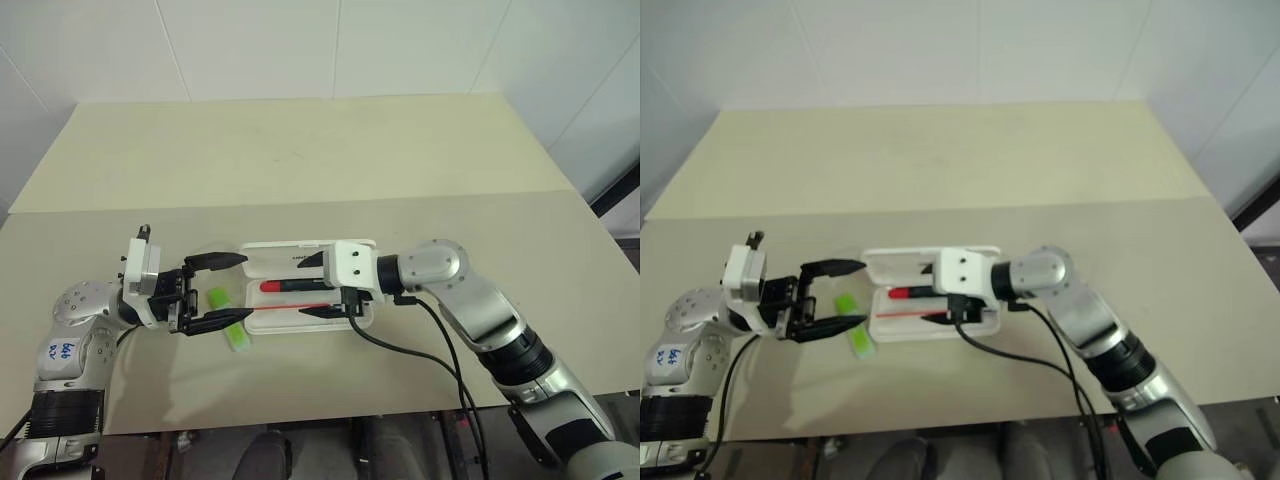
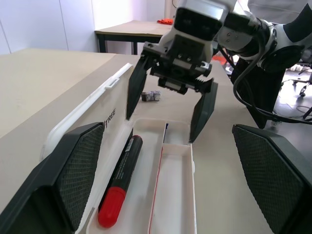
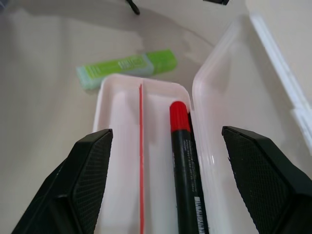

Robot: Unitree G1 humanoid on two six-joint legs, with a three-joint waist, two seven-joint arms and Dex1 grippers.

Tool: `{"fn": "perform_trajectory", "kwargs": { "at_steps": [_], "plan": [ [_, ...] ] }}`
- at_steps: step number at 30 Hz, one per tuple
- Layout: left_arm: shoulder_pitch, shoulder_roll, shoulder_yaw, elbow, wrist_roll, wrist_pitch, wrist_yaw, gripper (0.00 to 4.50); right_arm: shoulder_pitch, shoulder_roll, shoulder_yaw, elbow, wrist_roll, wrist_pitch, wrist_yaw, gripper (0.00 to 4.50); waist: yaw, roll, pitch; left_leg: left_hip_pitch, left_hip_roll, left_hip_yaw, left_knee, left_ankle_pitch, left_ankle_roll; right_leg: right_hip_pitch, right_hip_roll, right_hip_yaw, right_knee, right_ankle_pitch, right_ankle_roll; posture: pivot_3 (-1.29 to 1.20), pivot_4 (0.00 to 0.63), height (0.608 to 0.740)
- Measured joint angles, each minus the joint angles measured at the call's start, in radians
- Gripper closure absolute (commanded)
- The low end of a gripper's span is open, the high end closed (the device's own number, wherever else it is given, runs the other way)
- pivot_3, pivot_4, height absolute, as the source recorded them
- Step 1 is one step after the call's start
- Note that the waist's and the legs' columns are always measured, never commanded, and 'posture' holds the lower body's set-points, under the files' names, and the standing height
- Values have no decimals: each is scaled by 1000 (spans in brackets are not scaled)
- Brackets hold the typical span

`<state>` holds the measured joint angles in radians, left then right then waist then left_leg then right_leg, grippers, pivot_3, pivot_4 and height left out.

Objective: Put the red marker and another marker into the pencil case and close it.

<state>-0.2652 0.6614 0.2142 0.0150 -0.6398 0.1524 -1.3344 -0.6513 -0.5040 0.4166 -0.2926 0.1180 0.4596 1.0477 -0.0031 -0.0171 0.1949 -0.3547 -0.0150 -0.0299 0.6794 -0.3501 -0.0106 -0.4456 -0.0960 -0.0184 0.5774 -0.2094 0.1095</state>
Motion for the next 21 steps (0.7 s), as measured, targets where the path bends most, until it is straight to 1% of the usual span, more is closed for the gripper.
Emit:
{"fn": "perform_trajectory", "kwargs": {
  "at_steps": [7,12,15,18,21],
  "plan": [
    [0,-7,-4,0,0,3,0,0,101,-39,-45,-209,94,184,-40,718,1,0,0,0,0,0,1,0,0,0,0,0,0,0,0,0,150,740],
    [-1,-16,-10,0,0,9,1,0,134,-60,-111,-280,146,276,-85,718,0,0,0,0,0,0,1,0,0,0,0,0,-2,0,0,0,150,740],
    [-1,-19,-10,0,0,10,2,0,153,-69,-168,-306,182,316,-120,718,2,0,0,0,0,0,1,0,0,0,0,0,-2,0,0,0,150,740],
    [-1,-20,-13,-3,0,11,4,0,184,-71,-259,-344,243,367,-157,718,2,0,0,0,0,0,1,0,0,0,0,0,-1,0,0,0,150,740],
    [1,-24,-15,-10,0,14,14,0,225,-104,-350,-381,297,407,-179,718,3,0,0,0,0,0,1,-1,1,0,0,1,-1,0,0,0,150,740]
  ]
}}
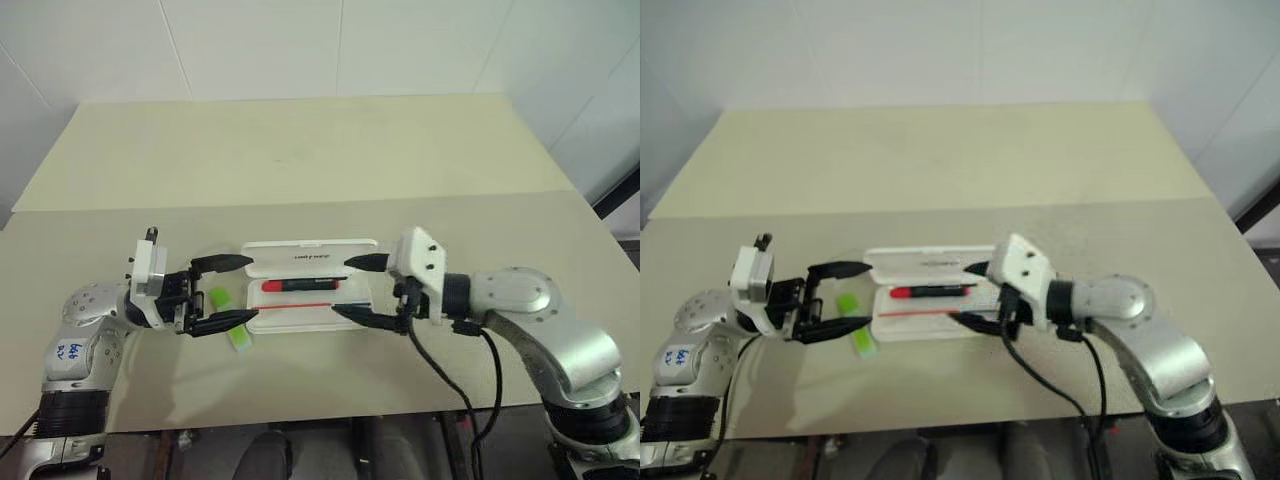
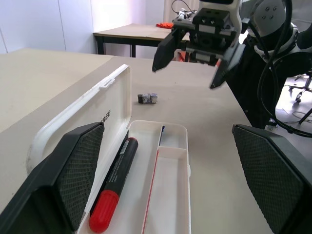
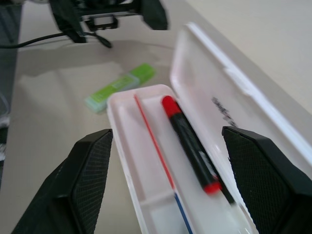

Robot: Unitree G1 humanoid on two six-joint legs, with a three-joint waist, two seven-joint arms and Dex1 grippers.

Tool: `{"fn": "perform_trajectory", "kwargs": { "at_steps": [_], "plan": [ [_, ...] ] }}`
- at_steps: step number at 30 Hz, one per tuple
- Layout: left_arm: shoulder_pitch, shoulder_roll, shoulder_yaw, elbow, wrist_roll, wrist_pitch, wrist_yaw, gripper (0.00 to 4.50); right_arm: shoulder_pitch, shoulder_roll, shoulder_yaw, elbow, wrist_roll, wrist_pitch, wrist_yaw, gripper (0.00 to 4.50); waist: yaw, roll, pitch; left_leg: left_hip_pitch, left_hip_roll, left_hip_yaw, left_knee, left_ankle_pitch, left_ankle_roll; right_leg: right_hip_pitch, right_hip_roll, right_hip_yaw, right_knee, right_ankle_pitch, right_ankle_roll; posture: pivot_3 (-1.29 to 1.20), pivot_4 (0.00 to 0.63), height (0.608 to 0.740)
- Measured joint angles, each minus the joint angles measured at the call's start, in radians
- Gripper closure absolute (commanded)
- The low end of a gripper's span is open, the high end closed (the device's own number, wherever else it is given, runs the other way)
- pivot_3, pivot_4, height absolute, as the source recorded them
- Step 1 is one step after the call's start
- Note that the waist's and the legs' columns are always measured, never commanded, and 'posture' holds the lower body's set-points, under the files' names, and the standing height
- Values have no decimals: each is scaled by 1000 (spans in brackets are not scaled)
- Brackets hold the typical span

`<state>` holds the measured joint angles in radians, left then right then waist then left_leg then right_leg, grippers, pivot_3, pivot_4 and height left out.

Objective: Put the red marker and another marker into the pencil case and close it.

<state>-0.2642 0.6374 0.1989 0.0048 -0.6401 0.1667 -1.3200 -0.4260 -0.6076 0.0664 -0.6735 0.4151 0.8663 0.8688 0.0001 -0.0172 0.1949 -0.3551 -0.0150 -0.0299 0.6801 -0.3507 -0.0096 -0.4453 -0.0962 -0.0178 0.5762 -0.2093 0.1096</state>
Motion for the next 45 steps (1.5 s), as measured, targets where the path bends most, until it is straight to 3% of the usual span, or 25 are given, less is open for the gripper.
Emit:
{"fn": "perform_trajectory", "kwargs": {
  "at_steps": [13,20,35,41,45],
  "plan": [
    [179,-11,43,-210,-26,31,130,0,103,-92,-118,-8,108,-8,-14,718,-1,0,0,2,1,0,0,-1,1,0,1,3,-2,0,0,0,150,740],
    [327,-29,118,-364,-42,50,265,0,280,-113,-193,6,173,-235,144,718,3,0,0,1,1,2,0,-2,2,1,1,4,-4,0,0,0,150,740],
    [610,-132,248,-602,-41,52,569,0,347,-160,-168,228,175,-488,386,718,2,-1,-1,4,1,8,1,-2,3,2,2,8,-3,-1,-3,0,150,740],
    [701,-159,292,-648,-2,53,678,0,301,-163,-111,299,136,-517,402,718,-1,-2,-1,5,2,11,2,-2,3,2,3,10,-3,-2,-5,0,150,740],
    [724,-175,293,-661,43,65,756,0,275,-152,-89,330,123,-522,394,718,3,-2,-1,5,2,11,2,-2,3,2,3,10,-2,-8,-16,0,150,740]
  ]
}}
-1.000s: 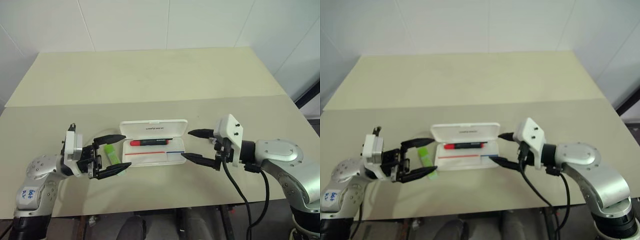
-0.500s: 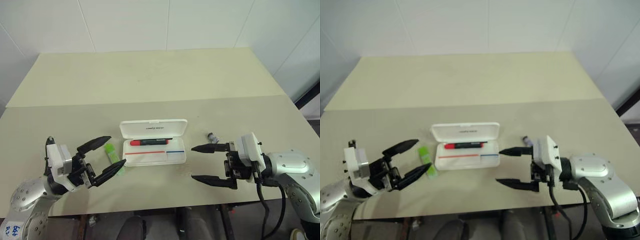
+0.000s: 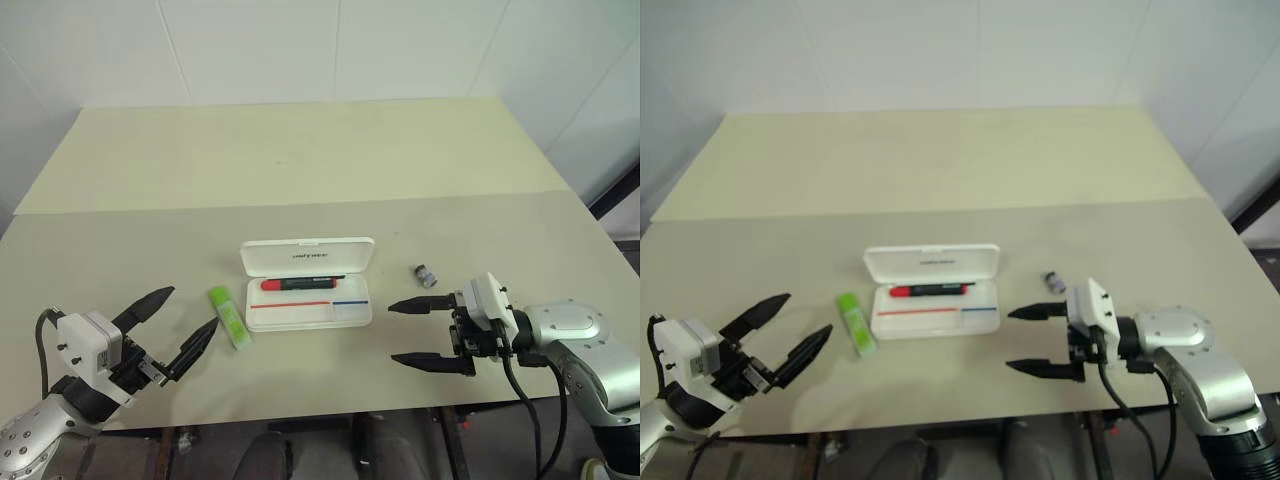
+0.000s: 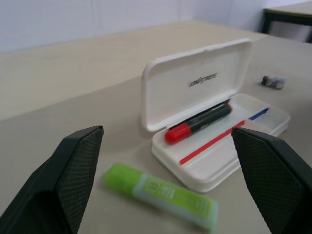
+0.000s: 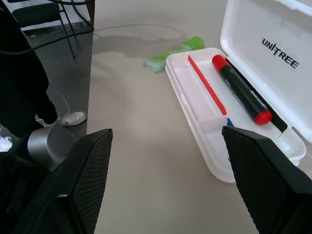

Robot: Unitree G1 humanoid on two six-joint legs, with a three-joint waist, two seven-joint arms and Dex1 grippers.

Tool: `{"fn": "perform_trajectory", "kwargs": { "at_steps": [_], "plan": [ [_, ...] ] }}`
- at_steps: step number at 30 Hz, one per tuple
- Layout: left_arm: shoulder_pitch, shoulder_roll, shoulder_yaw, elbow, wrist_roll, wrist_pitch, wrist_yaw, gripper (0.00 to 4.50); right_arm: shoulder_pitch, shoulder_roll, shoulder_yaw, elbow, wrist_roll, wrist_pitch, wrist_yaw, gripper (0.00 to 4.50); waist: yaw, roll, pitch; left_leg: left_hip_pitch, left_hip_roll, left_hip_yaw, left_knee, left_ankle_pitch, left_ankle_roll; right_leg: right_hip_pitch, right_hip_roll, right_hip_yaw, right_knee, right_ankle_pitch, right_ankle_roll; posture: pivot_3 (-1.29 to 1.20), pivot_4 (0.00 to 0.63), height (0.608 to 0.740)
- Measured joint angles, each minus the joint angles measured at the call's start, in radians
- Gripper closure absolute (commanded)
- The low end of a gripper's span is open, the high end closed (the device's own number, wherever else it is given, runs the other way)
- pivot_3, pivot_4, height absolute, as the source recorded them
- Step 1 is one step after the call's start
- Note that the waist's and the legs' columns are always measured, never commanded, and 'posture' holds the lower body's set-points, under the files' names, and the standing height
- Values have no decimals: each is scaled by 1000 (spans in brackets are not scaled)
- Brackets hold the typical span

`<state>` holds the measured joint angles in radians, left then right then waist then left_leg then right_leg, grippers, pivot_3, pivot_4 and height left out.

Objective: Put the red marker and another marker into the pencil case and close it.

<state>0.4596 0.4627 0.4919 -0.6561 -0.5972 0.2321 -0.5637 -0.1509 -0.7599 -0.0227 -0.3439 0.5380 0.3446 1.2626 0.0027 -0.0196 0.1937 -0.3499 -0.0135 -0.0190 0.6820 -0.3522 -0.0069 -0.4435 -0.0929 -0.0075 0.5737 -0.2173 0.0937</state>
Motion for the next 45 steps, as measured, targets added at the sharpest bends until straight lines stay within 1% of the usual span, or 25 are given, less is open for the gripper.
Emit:
{"fn": "perform_trajectory", "kwargs": {
  "at_steps": [4,10,14,20,25,30,33,36,40,43,45],
  "plan": [
    [30,-26,-9,-1,32,31,69,0,-4,14,20,3,-6,-5,-10,718,-1,0,0,0,0,0,0,0,0,0,0,0,0,0,1,0,150,740],
    [70,-30,-34,-10,42,49,81,0,-1,16,20,3,-9,-13,-22,718,-1,-1,0,0,0,0,0,0,0,0,0,0,0,0,0,0,150,740],
    [86,-30,-60,0,75,31,64,0,4,19,20,3,-9,-13,-35,718,-1,-1,0,0,0,1,0,0,0,0,0,1,0,0,0,0,150,740],
    [30,-68,-108,23,122,6,85,0,6,22,21,2,-10,-13,-55,718,0,-1,0,0,0,1,0,0,0,0,0,1,1,0,0,0,150,740],
    [-15,-113,-134,39,153,16,156,0,14,23,22,-4,-11,-13,-73,718,0,-1,-1,0,0,1,0,0,0,0,0,1,1,2,3,0,150,740],
    [-19,-154,-160,36,154,46,214,0,19,24,22,-8,-11,-13,-90,718,-2,-1,-1,0,0,1,0,0,0,0,0,1,1,2,3,0,150,740],
    [-21,-182,-167,15,155,93,279,0,23,24,22,-9,-10,-13,-97,718,-1,-1,-1,0,0,1,0,0,0,0,0,1,2,2,3,0,150,740],
    [-27,-189,-171,-11,161,161,345,0,27,24,22,-9,-10,-12,-98,718,-1,-2,-1,0,0,1,0,0,0,0,0,1,2,2,4,0,150,740],
    [-31,-167,-171,-55,153,243,369,0,26,24,24,-9,-11,-13,-98,718,-1,-2,-1,0,0,1,0,0,0,0,0,1,2,2,3,0,150,740],
    [-49,-133,-167,-96,135,333,389,0,25,24,30,-9,-11,-13,-98,718,-1,-2,-1,0,0,1,0,0,0,0,0,1,2,2,3,0,150,740],
    [-56,-126,-159,-119,125,390,404,0,25,24,38,-9,-11,-13,-98,718,-1,-2,-1,0,0,1,0,0,0,0,0,1,3,2,3,0,150,740]
  ]
}}
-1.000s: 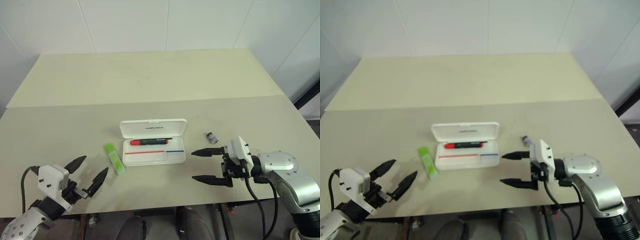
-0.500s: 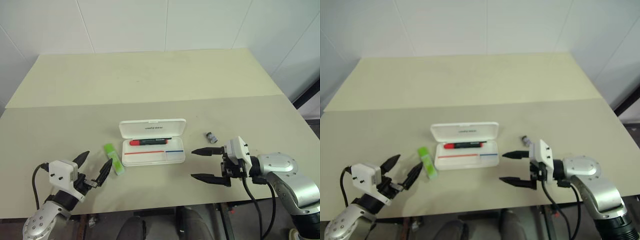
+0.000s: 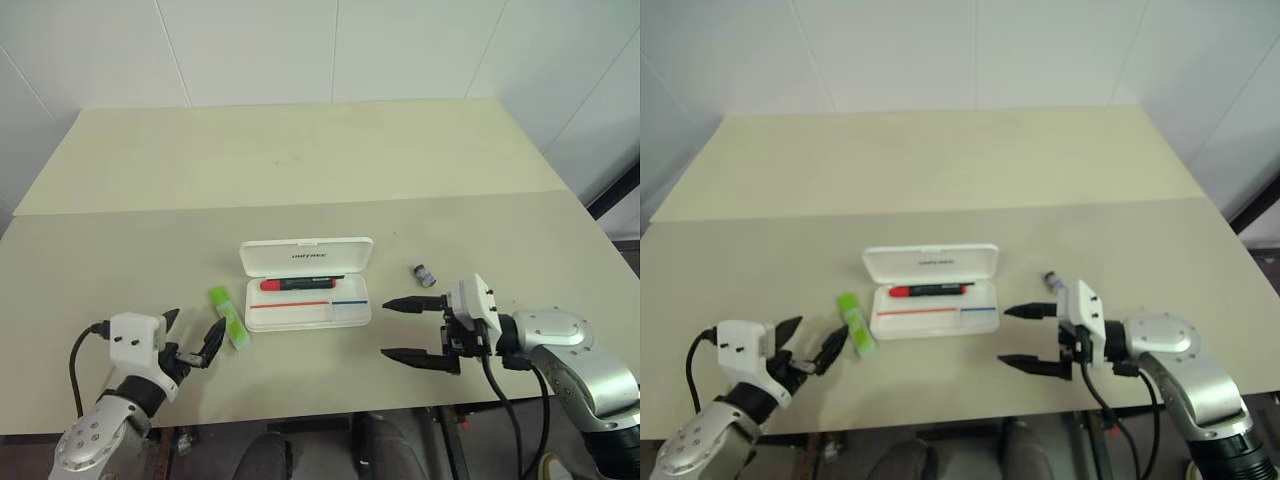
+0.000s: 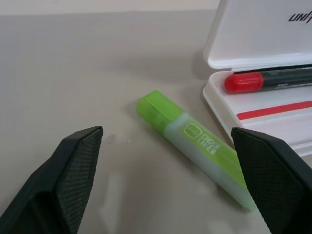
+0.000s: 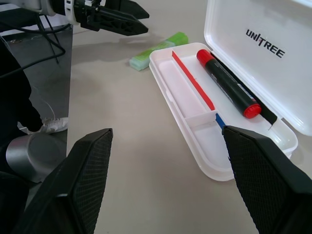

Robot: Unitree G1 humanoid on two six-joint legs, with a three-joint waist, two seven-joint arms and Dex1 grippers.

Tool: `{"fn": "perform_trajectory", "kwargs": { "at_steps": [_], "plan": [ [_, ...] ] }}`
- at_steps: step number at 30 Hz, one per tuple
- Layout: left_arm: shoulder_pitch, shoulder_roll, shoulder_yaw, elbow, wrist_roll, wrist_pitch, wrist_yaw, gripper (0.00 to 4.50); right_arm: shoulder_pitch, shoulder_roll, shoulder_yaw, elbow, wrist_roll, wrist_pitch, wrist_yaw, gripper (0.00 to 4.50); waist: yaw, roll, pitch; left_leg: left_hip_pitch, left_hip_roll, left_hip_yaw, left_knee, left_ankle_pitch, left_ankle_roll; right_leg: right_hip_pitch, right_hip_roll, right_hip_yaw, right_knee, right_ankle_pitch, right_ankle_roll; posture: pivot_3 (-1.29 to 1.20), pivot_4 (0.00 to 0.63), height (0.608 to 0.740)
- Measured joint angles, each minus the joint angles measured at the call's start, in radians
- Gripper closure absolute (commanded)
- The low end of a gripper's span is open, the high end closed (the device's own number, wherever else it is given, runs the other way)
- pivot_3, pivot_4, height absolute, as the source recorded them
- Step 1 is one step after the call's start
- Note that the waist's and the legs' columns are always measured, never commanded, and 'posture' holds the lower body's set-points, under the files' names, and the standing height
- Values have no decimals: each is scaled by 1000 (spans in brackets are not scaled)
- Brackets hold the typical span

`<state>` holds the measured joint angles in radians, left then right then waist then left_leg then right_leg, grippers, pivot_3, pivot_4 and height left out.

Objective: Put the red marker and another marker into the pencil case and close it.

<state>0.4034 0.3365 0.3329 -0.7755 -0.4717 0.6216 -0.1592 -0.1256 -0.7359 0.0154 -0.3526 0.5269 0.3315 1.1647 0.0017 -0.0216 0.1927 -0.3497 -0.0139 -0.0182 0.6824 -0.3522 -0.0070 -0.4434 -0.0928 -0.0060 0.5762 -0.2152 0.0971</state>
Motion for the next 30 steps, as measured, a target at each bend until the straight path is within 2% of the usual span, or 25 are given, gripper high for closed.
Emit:
{"fn": "perform_trajectory", "kwargs": {
  "at_steps": [8,13,17,30],
  "plan": [
    [-71,12,3,-43,-35,200,79,0,1,0,13,1,-1,-3,0,718,0,0,0,3,0,0,0,0,0,1,0,0,2,0,0,0,150,740],
    [-124,-22,6,-60,-35,285,153,0,8,0,13,1,0,-3,-1,718,0,-1,0,8,0,0,0,0,0,6,0,1,1,0,0,0,150,740],
    [-153,-30,6,-77,-35,315,175,0,16,0,13,1,-1,-3,0,718,-1,-1,0,15,1,0,0,-1,-1,16,0,0,-3,-2,-4,0,150,740],
    [-265,-103,-34,-79,-6,470,295,0,18,-3,15,1,-1,-3,0,718,0,-2,0,15,0,-1,0,-1,-1,16,0,1,-3,-2,-3,0,150,740]
  ]
}}
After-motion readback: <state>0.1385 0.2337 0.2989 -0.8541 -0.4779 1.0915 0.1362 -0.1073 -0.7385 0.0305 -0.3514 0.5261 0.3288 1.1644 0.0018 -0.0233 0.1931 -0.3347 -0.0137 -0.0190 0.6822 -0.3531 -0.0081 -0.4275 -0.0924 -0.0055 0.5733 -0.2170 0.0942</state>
